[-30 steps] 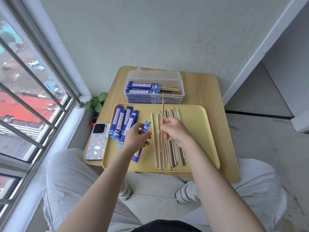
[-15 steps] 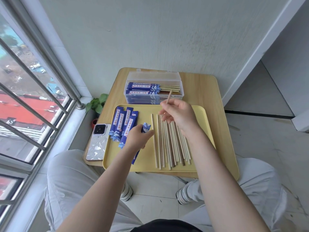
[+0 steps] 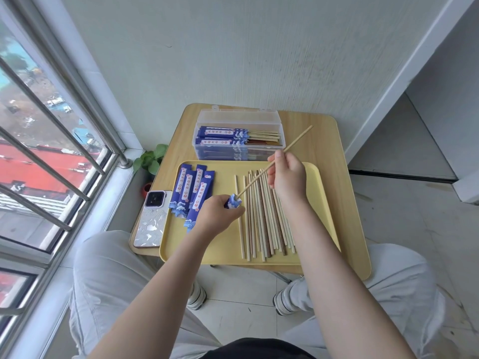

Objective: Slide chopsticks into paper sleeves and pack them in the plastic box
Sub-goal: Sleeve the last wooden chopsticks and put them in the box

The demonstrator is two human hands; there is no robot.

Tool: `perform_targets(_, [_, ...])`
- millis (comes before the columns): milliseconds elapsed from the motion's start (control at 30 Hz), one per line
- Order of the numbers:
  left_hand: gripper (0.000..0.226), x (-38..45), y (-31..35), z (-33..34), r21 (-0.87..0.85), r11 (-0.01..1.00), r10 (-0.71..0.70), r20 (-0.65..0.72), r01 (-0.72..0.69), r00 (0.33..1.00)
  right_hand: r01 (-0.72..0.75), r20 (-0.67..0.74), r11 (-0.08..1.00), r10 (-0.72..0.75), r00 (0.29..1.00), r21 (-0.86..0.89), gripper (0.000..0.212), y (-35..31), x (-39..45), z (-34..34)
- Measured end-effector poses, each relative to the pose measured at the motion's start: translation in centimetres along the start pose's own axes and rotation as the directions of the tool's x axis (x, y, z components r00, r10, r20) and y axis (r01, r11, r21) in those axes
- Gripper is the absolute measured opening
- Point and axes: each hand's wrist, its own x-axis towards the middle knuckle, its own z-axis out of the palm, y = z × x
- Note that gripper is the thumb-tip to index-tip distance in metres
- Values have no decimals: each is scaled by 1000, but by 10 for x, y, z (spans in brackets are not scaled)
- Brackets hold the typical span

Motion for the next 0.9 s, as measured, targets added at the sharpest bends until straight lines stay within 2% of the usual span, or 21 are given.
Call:
perform_targets(100, [33,0,6,1,-28,999,23,-23,-24,999,-8,228,986,47,972,-168,26,3,-5,4])
perform_targets(167, [35,2,10,2,-28,999,30,-59,-32,998,5,399,944,134,907,-330,24,7,-9,7])
perform_targets(267, [35,4,12,3,-8,1000,28,-75,-29,997,-40,488,917,248,837,-398,23,11,-14,12])
perform_targets(367, [35,7,7,4,-51,999,-23,-111,18,994,-67,480,910,278,832,-410,32,12,-12,13])
perform_targets(433, [28,11,4,4,-105,992,-89,-132,75,987,-118,409,912,288,866,-393,33,19,-10,12])
perform_targets(500, [20,15,0,4,-125,983,-147,-124,132,981,-86,307,857,273,912,-508,26,30,-7,11])
perform_targets(600, [17,19,-4,9,-59,979,-200,-86,195,976,23,261,650,272,926,-760,16,51,-8,13])
perform_targets(667, [19,20,-4,16,20,977,-212,-74,214,975,75,280,565,285,917,-822,12,60,-12,18])
perform_targets(900, [24,23,-7,27,231,953,-191,-45,197,980,121,284,494,269,920,-861,13,72,-12,32])
